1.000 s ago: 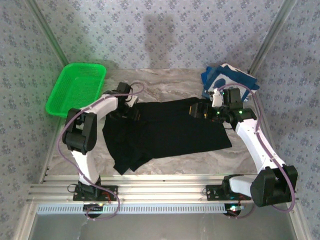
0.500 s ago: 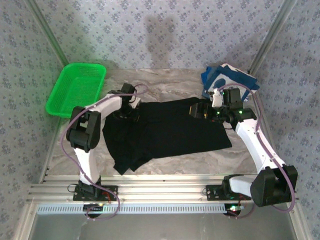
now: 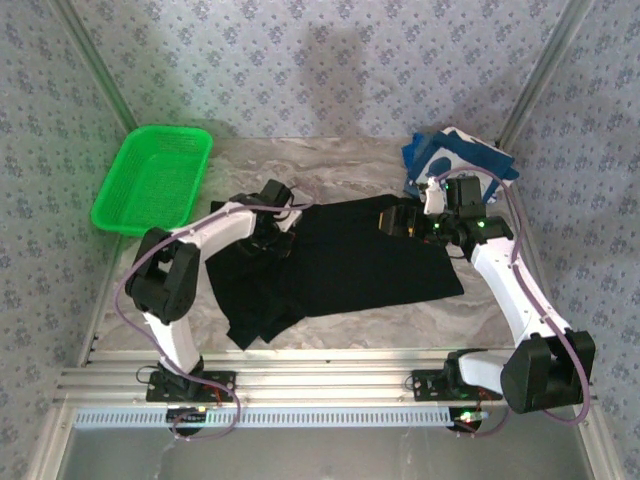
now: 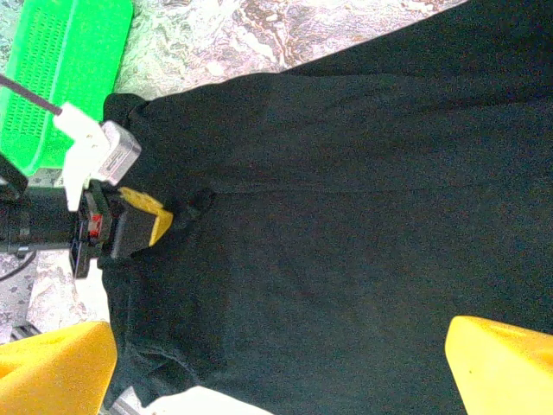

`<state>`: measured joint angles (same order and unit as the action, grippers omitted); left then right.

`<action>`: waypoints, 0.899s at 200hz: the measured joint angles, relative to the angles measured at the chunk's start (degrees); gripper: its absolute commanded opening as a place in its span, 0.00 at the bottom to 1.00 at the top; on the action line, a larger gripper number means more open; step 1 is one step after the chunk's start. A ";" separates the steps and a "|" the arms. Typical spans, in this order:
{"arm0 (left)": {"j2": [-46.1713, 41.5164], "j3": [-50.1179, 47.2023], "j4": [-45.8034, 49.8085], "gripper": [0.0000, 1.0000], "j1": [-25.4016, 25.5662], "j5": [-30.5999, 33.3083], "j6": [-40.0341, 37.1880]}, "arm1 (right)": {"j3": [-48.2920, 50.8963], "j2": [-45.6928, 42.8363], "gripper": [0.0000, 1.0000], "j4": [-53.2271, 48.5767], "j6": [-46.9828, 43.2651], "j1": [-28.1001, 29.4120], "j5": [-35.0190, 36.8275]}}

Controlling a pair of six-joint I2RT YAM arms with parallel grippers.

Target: Fold and stack the t-shirts

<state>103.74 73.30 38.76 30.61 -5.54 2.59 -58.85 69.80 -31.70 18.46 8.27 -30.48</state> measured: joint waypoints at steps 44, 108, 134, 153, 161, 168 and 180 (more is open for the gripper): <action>-3.96 -6.40 -0.66 0.39 2.93 -2.78 -0.35 | 0.00 0.00 1.00 0.26 0.22 0.00 0.04; -22.84 -15.13 -3.50 0.62 3.72 -5.55 10.27 | 0.00 1.40 1.00 0.90 0.85 0.02 0.02; -37.83 -24.33 -6.05 0.65 -1.51 -4.63 20.24 | 0.00 2.05 1.00 1.53 0.90 0.24 0.00; -47.30 -32.79 -7.48 0.68 -8.04 -4.55 26.60 | -0.02 2.62 1.00 1.84 1.07 0.39 -0.09; -50.25 -35.69 -7.58 0.69 -10.45 -4.79 28.52 | -0.02 2.91 1.00 1.95 1.11 0.50 -0.22; -52.83 -38.27 -7.96 0.70 -12.79 -5.42 30.08 | -0.07 3.10 1.00 1.97 1.14 0.52 -0.37; -56.76 -42.16 -8.83 0.71 -16.68 -6.45 32.65 | -0.24 3.43 1.00 1.97 1.22 0.74 -0.42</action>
<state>46.98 31.14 29.93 13.93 -11.99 35.24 -59.09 73.23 -29.74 19.68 9.02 -30.89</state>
